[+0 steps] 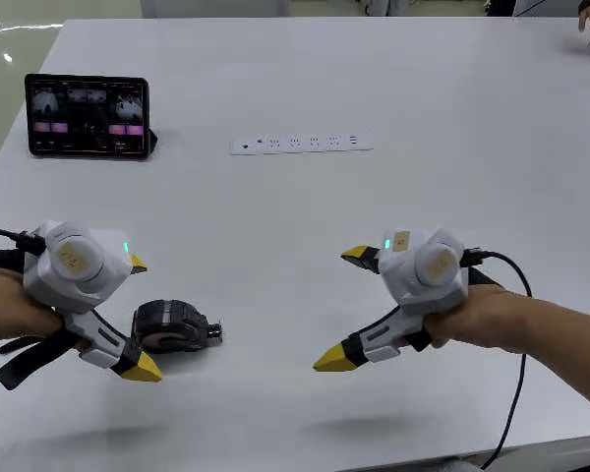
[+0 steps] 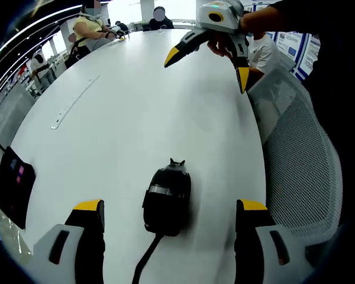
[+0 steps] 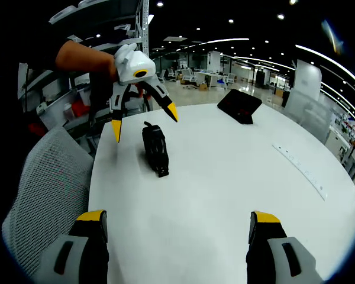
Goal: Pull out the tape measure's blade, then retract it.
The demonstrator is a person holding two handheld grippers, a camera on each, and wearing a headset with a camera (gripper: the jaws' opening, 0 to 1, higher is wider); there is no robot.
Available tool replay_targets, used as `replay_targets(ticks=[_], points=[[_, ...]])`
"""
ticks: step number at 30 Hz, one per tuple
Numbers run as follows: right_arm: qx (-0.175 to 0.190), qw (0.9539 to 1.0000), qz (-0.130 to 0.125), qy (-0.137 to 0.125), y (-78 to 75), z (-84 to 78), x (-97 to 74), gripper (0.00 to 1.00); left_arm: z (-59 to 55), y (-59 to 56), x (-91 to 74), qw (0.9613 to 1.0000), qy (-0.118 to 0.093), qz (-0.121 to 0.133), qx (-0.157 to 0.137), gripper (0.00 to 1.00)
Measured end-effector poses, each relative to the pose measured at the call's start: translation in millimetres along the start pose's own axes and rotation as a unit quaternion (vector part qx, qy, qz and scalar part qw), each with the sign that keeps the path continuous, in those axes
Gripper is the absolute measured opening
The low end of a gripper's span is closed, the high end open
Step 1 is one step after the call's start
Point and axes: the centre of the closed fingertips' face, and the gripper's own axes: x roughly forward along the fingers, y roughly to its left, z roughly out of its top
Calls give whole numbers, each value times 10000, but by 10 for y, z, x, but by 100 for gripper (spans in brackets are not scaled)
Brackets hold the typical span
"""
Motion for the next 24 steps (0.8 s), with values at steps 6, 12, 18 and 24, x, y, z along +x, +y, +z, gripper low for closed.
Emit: replay_targets(ticks=[6,12,18,24], points=[[-144,9997,179,129,63,-27,169,99,-8,-25,109,9998,141,-148,3,81],[-134,9993,298,158,110,10,278,99,67,-53,158,9995,160,-230,149,65],[-21,9998,201,57,54,100,369,99,-33,-32,260,9983,455,-243,285,54],[47,9998,206,13,52,137,441,99,-101,35,342,9953,706,-38,667,33]])
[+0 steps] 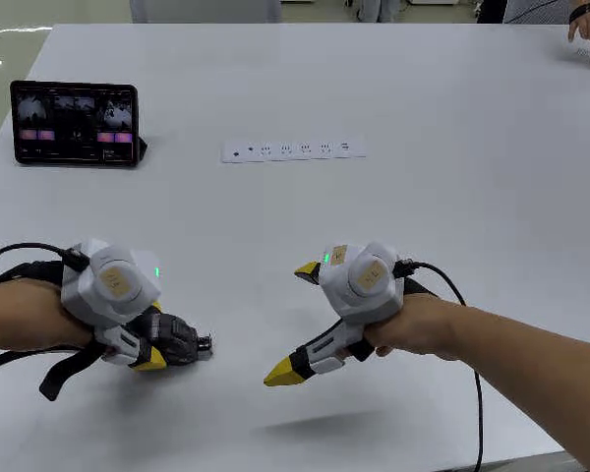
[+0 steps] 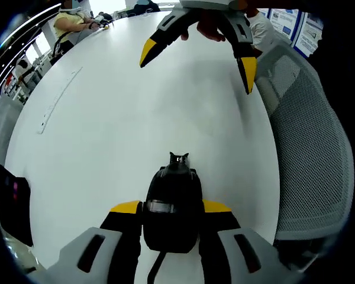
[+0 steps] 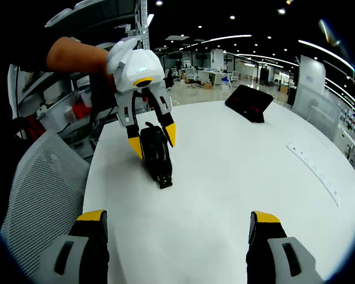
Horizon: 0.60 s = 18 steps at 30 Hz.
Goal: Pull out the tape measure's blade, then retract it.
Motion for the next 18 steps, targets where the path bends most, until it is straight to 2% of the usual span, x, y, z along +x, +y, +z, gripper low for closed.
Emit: replay_targets(ticks=[1,3,8,10,15,18], points=[[-20,10000,16,19,5,-3,7,99,-1,-28,20,10000,7,-49,42,33],[-46,10000,39,47,10,-8,22,99,0,-5,15,10000,9,34,54,33],[-206,9996,139,150,41,-43,57,94,-1,2,19,9999,-76,18,80,32],[-230,9994,187,190,51,-50,89,95,-1,-3,19,9999,-104,34,58,32],[-443,9979,314,347,62,-69,166,93,-11,7,21,9999,-61,62,83,32],[-418,9977,385,378,58,-58,227,89,-13,10,16,9998,-155,74,32,32]])
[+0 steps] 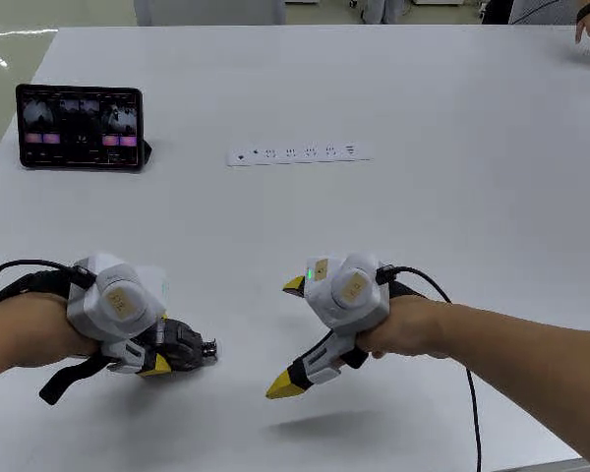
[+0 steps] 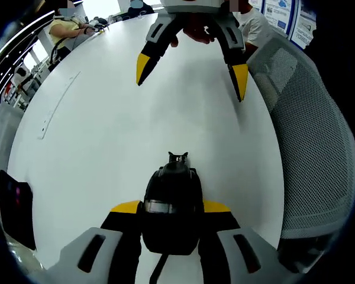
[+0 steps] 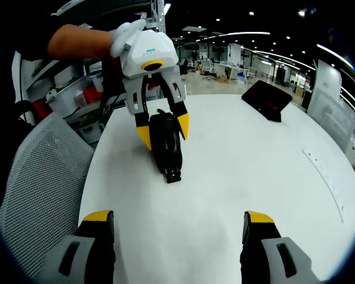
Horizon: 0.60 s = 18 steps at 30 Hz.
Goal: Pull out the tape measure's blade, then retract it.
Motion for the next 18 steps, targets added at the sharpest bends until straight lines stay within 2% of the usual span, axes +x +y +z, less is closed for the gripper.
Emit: replay_targets(ticks=[3,9,12,18], points=[[-54,10000,63,9,2,41,70,86,3,4,-1,10000,-57,13,-31,32],[-320,9992,247,59,42,143,257,80,0,5,0,10000,-5,35,22,32],[-547,9975,408,155,73,137,335,70,-2,6,-4,10000,-12,55,-8,32],[-685,9966,400,208,71,166,462,59,-9,22,1,10000,6,57,-13,32]])
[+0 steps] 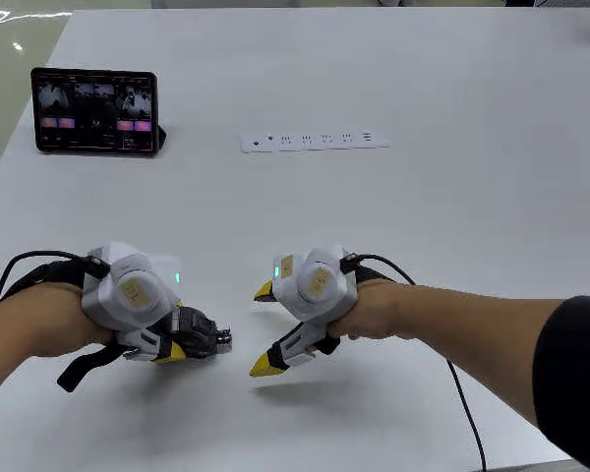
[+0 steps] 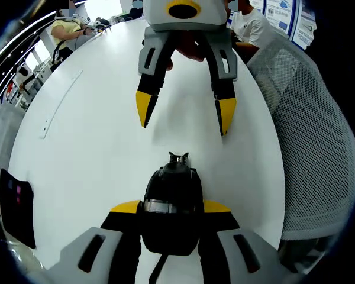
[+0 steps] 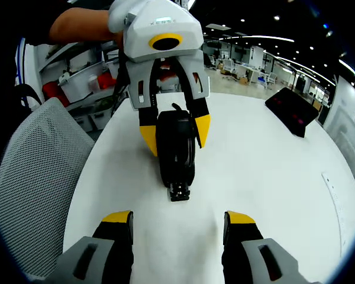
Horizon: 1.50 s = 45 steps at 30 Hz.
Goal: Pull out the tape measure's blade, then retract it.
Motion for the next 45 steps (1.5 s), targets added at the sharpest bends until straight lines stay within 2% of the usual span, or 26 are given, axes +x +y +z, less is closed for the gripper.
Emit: replay_targets(ticks=[6,18,24,27,32,36,40,45], points=[[-29,10000,-94,-14,-53,67,97,49,1,7,3,10000,10,3,-13,32],[2,10000,-12,-51,-38,131,296,33,-2,18,23,10000,-11,27,-11,32],[-269,9996,-90,8,-61,151,351,18,0,23,26,10000,-25,0,-21,32],[-258,9996,71,24,-6,162,366,13,1,22,26,10000,-35,-3,-16,32],[-268,9994,78,185,-23,171,391,12,0,23,26,10000,-45,-7,-17,32],[-27,9996,148,229,6,162,390,12,9,10,33,10000,-49,-4,52,32],[-248,9993,160,240,3,157,383,11,5,18,32,10000,-49,-16,39,32],[-295,9992,112,244,0,147,373,10,3,18,24,10000,-87,-27,13,32]])
